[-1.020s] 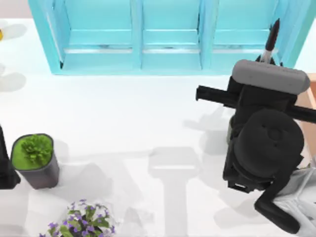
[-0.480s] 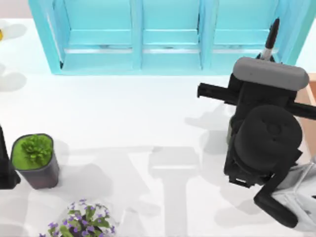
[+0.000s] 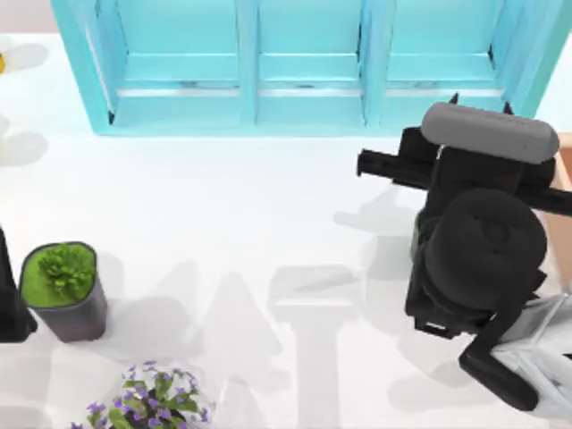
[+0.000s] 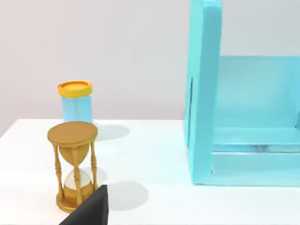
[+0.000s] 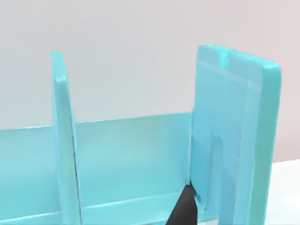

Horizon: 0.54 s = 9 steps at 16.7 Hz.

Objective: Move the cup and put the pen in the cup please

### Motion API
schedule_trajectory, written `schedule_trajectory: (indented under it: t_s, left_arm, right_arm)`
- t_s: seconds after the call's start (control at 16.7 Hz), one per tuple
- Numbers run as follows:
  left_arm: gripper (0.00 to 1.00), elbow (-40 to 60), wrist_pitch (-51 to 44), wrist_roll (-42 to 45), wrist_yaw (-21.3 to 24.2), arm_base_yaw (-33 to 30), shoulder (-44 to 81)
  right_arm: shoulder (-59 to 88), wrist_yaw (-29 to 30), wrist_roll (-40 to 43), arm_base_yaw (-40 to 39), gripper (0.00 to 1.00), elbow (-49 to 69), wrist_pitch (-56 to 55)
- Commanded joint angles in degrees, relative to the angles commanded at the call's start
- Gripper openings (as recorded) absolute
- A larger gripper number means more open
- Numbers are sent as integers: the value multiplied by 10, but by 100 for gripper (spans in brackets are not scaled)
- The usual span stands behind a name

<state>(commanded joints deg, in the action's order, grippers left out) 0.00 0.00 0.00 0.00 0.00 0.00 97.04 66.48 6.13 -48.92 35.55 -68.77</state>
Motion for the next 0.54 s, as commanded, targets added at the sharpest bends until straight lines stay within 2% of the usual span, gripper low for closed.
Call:
schedule_trajectory:
  t_s: [0.18, 0.54]
  left_arm:
    - [100, 0, 0, 0, 0, 0, 0]
    - [100, 0, 0, 0, 0, 0, 0]
  right_arm:
    - [0, 0, 0, 0, 98, 0, 0]
    - [0, 0, 0, 0, 100, 0, 0]
